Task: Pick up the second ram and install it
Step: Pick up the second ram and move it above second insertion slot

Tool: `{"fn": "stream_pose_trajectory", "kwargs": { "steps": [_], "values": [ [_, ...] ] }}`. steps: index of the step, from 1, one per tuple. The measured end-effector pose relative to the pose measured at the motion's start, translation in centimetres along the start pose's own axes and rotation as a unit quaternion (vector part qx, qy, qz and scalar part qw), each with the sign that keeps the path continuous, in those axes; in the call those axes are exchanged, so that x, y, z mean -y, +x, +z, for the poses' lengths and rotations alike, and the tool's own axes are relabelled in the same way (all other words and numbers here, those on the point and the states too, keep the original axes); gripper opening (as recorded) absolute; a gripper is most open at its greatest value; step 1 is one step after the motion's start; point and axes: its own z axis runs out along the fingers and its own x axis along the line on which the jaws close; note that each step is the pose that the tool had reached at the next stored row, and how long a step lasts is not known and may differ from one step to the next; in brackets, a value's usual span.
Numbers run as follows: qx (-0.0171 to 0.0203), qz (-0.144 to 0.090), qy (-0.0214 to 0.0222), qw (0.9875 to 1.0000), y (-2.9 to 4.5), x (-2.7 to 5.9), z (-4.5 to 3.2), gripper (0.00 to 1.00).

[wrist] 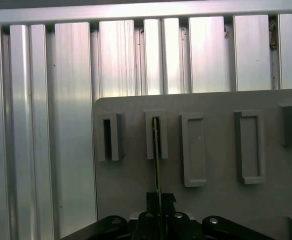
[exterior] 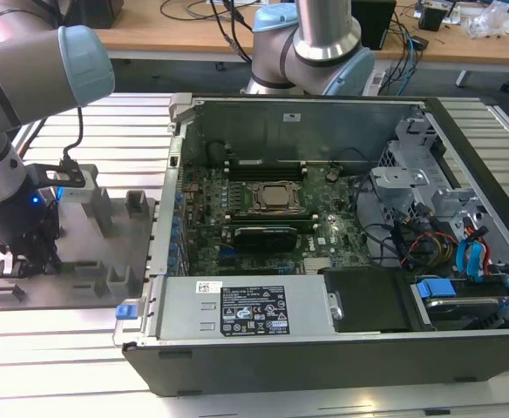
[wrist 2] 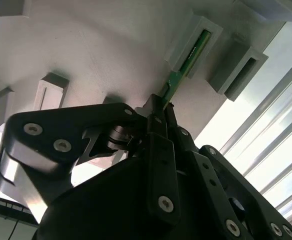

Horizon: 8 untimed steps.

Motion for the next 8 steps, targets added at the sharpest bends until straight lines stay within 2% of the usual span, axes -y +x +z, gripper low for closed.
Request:
{"fn": "stream_pose_trajectory", "kwargs": {
  "steps": [3, 8],
  "values": [
    [0.0001, 0.0, 0.0, 1.0, 0.0, 0.0, 0.0, 0.14],
    [0.0003, 0.0, 0.0, 1.0, 0.03, 0.0, -2.18, 0.14]
  ]
}}
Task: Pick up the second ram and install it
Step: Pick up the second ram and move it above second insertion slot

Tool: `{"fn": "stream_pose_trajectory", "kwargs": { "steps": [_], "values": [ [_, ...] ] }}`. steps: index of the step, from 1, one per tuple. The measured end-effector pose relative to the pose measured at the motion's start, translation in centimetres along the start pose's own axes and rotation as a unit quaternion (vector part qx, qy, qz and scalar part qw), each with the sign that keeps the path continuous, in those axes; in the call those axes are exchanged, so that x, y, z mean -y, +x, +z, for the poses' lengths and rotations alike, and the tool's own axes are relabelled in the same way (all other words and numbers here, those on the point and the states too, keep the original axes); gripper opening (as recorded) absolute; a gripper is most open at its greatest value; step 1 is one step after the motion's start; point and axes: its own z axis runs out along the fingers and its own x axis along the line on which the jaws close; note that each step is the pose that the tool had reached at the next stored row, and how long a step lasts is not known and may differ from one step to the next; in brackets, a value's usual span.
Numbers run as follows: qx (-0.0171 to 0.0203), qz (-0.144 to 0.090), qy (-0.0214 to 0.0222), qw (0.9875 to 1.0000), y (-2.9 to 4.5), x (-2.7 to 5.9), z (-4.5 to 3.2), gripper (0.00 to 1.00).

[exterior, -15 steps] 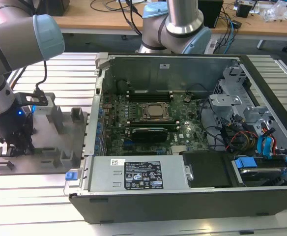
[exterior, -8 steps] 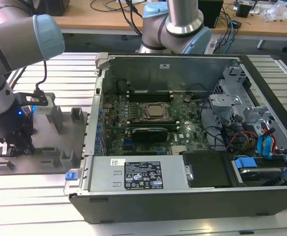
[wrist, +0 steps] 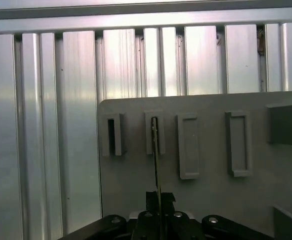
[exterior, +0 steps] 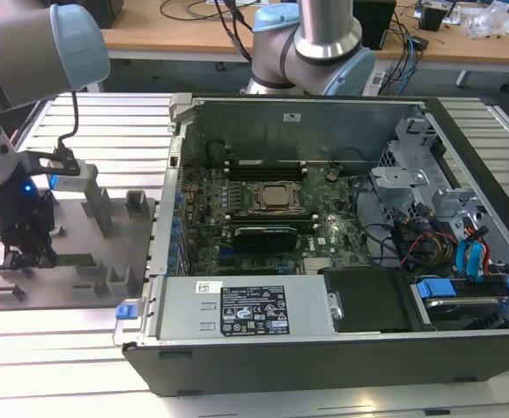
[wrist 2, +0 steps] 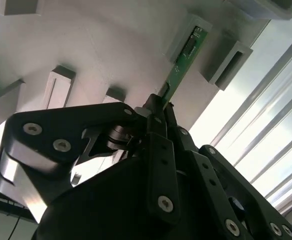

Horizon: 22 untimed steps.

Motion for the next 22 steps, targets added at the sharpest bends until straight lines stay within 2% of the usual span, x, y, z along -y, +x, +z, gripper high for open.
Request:
{"fn": "stream_pose_trajectory", "kwargs": {
  "steps": [2, 9, 16, 18, 22],
  "values": [
    [0.0, 0.0, 0.0, 1.0, 0.0, 0.0, -0.55, 0.14],
    [0.0, 0.0, 0.0, 1.0, 0.02, 0.0, -1.55, 0.14],
    [0.0, 0.0, 0.0, 1.0, 0.04, 0.0, -3.06, 0.14],
    [0.0, 0.0, 0.0, 1.0, 0.05, 0.01, -3.85, 0.14],
    [0.0, 0.0, 0.0, 1.0, 0.06, 0.01, -4.54, 0.14]
  ]
}}
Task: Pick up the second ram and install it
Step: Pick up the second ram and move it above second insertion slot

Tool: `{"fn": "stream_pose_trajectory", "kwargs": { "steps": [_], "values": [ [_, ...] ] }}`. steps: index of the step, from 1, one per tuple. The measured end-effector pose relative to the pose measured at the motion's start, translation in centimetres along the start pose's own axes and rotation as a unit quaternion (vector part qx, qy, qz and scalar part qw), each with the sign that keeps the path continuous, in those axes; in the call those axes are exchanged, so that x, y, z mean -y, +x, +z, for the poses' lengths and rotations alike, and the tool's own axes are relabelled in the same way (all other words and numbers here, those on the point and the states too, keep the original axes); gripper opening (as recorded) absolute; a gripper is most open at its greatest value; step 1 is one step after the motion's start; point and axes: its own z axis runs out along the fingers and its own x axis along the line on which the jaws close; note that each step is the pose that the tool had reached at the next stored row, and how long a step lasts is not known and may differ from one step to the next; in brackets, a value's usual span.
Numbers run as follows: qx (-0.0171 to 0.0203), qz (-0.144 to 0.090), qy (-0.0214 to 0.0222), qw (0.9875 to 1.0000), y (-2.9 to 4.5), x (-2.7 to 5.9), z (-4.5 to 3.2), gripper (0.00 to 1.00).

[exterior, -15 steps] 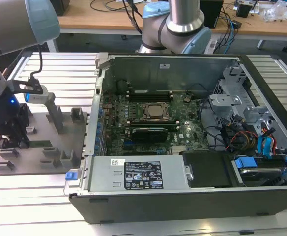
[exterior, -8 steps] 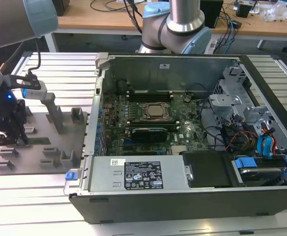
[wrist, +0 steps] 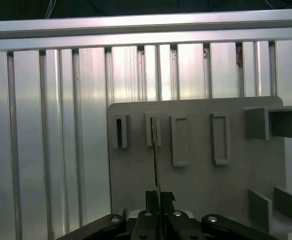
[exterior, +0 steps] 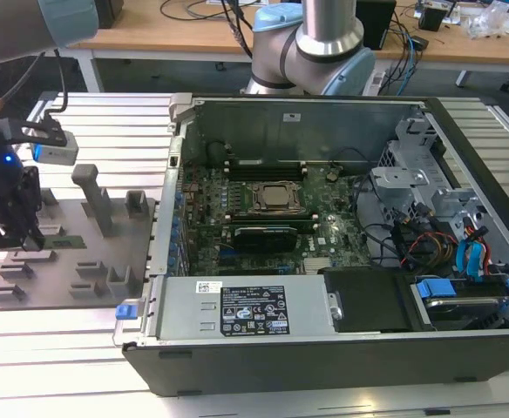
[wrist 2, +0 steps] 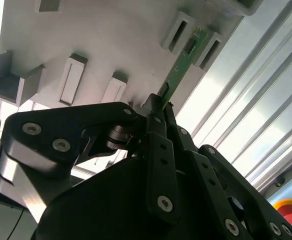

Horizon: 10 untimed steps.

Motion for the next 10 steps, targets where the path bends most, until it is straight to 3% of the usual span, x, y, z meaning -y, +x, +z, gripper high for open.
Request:
{"fn": "stream_pose_trajectory", "kwargs": {
  "steps": [2, 5, 10],
  "values": [
    [0.0, 0.0, 0.0, 1.0, 0.01, 0.0, -0.64, 0.14],
    [0.0, 0.0, 0.0, 1.0, 0.03, 0.0, -2.25, 0.14],
    [0.0, 0.0, 0.0, 1.0, 0.05, 0.0, -3.38, 0.14]
  ]
}}
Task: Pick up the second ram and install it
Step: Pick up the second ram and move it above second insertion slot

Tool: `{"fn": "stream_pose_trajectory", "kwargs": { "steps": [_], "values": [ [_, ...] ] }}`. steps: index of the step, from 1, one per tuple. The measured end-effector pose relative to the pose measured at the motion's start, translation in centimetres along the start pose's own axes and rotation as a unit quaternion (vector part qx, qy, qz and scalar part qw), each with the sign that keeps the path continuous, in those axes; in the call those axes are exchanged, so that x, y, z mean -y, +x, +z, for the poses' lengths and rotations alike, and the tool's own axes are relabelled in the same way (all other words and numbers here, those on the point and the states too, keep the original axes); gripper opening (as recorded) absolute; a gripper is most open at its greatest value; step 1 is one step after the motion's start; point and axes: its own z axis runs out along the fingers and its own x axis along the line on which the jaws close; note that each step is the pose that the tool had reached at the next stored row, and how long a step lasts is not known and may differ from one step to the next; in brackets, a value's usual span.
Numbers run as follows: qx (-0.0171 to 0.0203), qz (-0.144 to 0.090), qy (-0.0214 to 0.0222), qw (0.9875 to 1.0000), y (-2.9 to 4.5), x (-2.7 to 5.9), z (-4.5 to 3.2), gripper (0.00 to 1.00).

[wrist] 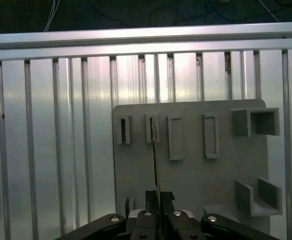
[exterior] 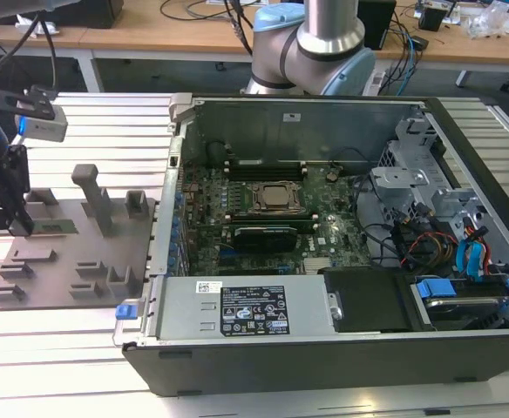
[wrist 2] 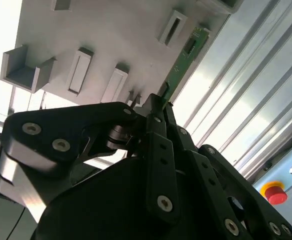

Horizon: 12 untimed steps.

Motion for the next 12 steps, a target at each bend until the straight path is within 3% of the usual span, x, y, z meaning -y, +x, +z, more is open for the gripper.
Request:
{"fn": "stream_pose_trajectory", "kwargs": {
  "steps": [12],
  "values": [
    [0.0, 0.0, 0.0, 1.0, 0.05, 0.01, -3.53, 0.14]
  ]
}}
